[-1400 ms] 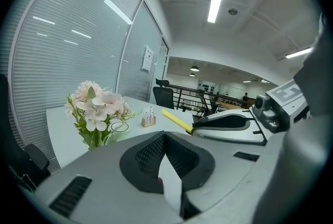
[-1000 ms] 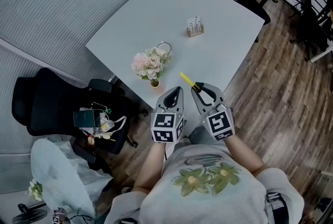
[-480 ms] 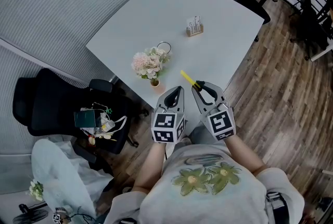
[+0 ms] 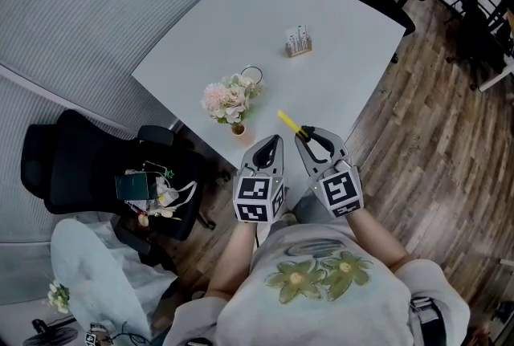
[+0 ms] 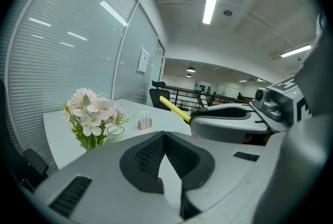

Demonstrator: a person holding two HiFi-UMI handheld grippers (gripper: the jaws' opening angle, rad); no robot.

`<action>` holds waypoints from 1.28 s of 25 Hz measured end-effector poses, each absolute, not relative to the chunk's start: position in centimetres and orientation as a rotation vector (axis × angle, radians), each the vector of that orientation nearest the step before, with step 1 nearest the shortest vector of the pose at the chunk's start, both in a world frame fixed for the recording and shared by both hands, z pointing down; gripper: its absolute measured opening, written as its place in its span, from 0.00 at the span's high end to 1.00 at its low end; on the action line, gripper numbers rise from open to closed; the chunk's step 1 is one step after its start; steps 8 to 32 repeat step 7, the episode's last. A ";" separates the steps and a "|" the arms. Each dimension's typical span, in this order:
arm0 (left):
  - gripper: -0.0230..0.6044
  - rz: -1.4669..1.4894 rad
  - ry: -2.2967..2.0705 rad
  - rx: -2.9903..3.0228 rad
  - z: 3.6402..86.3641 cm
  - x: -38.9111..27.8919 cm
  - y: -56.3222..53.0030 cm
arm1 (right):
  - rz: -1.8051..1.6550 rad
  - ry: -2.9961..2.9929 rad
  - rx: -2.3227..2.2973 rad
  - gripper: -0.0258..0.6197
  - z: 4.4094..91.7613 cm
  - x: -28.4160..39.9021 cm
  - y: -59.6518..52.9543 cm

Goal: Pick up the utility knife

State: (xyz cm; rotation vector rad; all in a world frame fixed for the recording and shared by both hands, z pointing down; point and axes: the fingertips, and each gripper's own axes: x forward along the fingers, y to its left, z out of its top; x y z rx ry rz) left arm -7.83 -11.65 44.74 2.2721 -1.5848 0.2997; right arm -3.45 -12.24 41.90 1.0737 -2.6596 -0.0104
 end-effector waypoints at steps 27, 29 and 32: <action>0.96 0.299 -1.578 2.274 44.8 -7.8 -11.5 | -0.009 -2.656 1.074 0.85 41.9 -3.5 -12.2; 0.96 0.299 -1.578 2.274 44.8 -7.8 -11.5 | -0.009 -2.656 1.074 0.85 41.9 -3.5 -12.2; 0.96 0.299 -1.578 2.274 44.8 -7.8 -11.5 | -0.009 -2.656 1.074 0.85 41.9 -3.5 -12.2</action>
